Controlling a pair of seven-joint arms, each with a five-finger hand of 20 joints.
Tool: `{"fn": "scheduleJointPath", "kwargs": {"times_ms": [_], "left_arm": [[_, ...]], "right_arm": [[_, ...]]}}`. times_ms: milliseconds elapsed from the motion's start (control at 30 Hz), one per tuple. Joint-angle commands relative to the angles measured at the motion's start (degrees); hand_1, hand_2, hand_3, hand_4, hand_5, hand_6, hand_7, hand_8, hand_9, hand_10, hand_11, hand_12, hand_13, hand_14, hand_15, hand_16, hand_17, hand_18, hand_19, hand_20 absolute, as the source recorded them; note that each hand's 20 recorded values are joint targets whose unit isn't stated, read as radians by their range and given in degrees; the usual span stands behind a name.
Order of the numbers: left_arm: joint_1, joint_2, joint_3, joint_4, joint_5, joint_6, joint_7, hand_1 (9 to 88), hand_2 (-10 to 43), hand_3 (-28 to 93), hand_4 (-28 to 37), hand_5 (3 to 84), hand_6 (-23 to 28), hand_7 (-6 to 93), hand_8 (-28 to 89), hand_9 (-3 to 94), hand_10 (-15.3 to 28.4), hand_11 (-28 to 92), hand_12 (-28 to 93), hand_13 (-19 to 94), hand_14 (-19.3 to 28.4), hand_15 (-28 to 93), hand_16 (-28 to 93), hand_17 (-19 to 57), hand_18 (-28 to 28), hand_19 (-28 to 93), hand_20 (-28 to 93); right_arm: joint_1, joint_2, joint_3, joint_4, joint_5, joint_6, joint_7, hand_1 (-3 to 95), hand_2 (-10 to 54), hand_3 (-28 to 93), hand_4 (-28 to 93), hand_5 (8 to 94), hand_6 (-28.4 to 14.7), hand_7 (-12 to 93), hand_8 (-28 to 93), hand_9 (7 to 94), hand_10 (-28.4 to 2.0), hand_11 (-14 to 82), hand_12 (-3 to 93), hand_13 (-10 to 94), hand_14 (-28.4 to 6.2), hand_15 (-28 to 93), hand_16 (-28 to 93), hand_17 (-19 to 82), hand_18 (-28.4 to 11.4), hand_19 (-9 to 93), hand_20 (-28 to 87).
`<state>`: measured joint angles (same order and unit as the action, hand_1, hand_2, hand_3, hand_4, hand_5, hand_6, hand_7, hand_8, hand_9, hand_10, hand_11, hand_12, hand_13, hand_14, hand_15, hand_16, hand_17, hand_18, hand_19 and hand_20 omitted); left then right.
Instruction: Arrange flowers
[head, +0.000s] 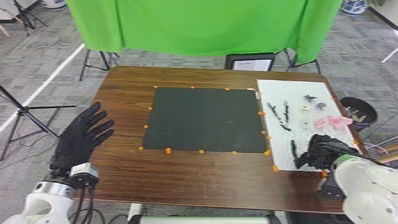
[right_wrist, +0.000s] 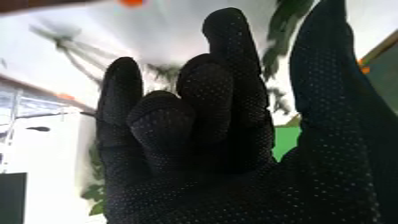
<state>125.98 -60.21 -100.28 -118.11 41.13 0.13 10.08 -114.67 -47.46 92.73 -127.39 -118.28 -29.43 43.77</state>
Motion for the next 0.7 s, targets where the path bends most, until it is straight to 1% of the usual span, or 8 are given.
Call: {"fn": "scheduleJointPath", "kwargs": {"times_ms": [33, 200, 267, 433, 533, 633, 667, 700], "left_arm": [[0.26, -0.5, -0.15, -0.15, -0.17, -0.06, -0.59, 24.3, -6.1, 70, -28.3, 25.6, 3.6, 19.2, -11, 21.8, 11.5, 19, 17, 18, 16.1, 32, 0, -9.0, 21.6, 41, 10], [0.41, -0.47, -0.23, -0.2, -0.15, 0.13, -0.5, 24.3, -6.1, 70, -28.3, 25.6, 3.6, 19.4, -11, 21.9, 11.5, 19, 17, 18, 16.1, 32, 0, -9.0, 21.5, 40, 10], [0.68, -0.6, -0.33, -0.35, -0.17, 0.17, -0.44, 24.3, -6.1, 70, -28.3, 25.6, 3.6, 19.2, -11, 21.9, 11.5, 19, 17, 18, 16.1, 32, 0, -9.0, 21.5, 41, 10], [0.41, -0.64, -0.2, -0.2, -0.12, -0.11, -0.47, 24.3, -6.1, 70, -28.3, 25.7, 3.7, 19.2, -11, 21.9, 11.5, 19, 17, 18, 16.1, 32, 0, -9.0, 21.5, 41, 10], [0.44, -0.56, -0.3, -0.25, -0.15, 0.1, -0.49, 24.3, -6.0, 70, -28.3, 25.7, 3.7, 19.2, -11, 21.9, 11.5, 19, 17, 18, 16.1, 32, 0, -9.0, 21.6, 41, 10], [0.64, -0.63, -0.26, -0.36, -0.09, 0.08, -0.53, 24.3, -6.1, 70, -28.3, 25.7, 3.7, 19.0, -11, 21.9, 11.5, 19, 17, 18, 16.2, 32, 0, -9.0, 21.6, 41, 10], [0.52, -0.6, -0.25, -0.3, -0.14, -0.04, -0.63, 24.3, -6.1, 70, -28.3, 25.7, 3.7, 19.0, -11, 21.9, 11.5, 19, 17, 18, 16.2, 32, 0, -9.0, 21.6, 41, 10], [0.51, -0.55, -0.23, -0.3, -0.13, -0.08, -0.61, 24.2, -6.1, 70, -28.3, 25.7, 3.7, 19.0, -11, 21.8, 11.4, 19, 17, 18, 16.2, 32, 0, -9.0, 21.6, 41, 10]], "right_arm": [[0.76, -0.25, -1.78, 2.12, -0.34, -1.66, 1.61, 33.9, -7.2, -5, -8, 76.1, 0.1, 32, -13, 76.6, -12.0, 55.8, 40.1, 69, -12.7, 79, 35, 27, -20.9, 78, 29], [0.95, -0.13, -1.42, 1.95, -0.09, -1.48, 2.08, 31.9, -6.2, -7, -7, 75.7, -0.2, 31, -13, 76.1, -12.1, 55.8, 40.1, 69, -13.1, 79, 35, 27, -21.1, 78, 29], [1.22, -0.01, -1.22, 1.78, 0.44, -2.25, 2.0, 30.5, -5.8, -4, -7, 75.8, -0.4, 31, -13, 75.9, -12.2, 55.7, 40.0, 69, -13.3, 79, 35, 27, -21.1, 78, 29], [2.09, -0.28, 0.27, 0.72, 2.8, -5.17, 2.54, 29.7, -5.5, -5, -8, 74.7, -0.9, 30, -12, 74.7, -12.8, 55.5, 40.3, 68, -13.5, 79, 35, 26, -21.4, 78, 30], [2.42, -0.25, 1.04, -0.12, 3.25, -5.17, 2.37, 29.7, -5.9, -6, -7, 71.8, -1.5, 29, -12, 71.3, -13.4, 55.1, 40.2, 64, -14.2, 78, 35, 25, -21.5, 77, 29], [2.49, -0.13, 1.1, -0.55, 2.57, -3.45, 1.8, 30.3, -6.2, -7, -7, 69.8, -2.1, 28, -12, 69.6, -13.8, 53.7, 39.5, 63, -14.4, 77, 34, 24, -21.7, 76, 30], [2.65, -0.14, 1.01, -0.61, 2.47, -3.39, 1.67, 30.4, -6.2, -4, -8, 68.7, -2.5, 28, -12, 68.9, -13.8, 53.5, 39.0, 62, -14.3, 77, 33, 24, -21.8, 76, 30], [2.96, -0.13, 0.73, -0.65, 2.3, -3.5, 1.76, 30.2, -6.7, 3, -10, 67.3, -2.7, 27, -12, 67.9, -14.0, 53.1, 38.6, 61, -14.5, 76, 33, 24, -21.8, 76, 30]]}}
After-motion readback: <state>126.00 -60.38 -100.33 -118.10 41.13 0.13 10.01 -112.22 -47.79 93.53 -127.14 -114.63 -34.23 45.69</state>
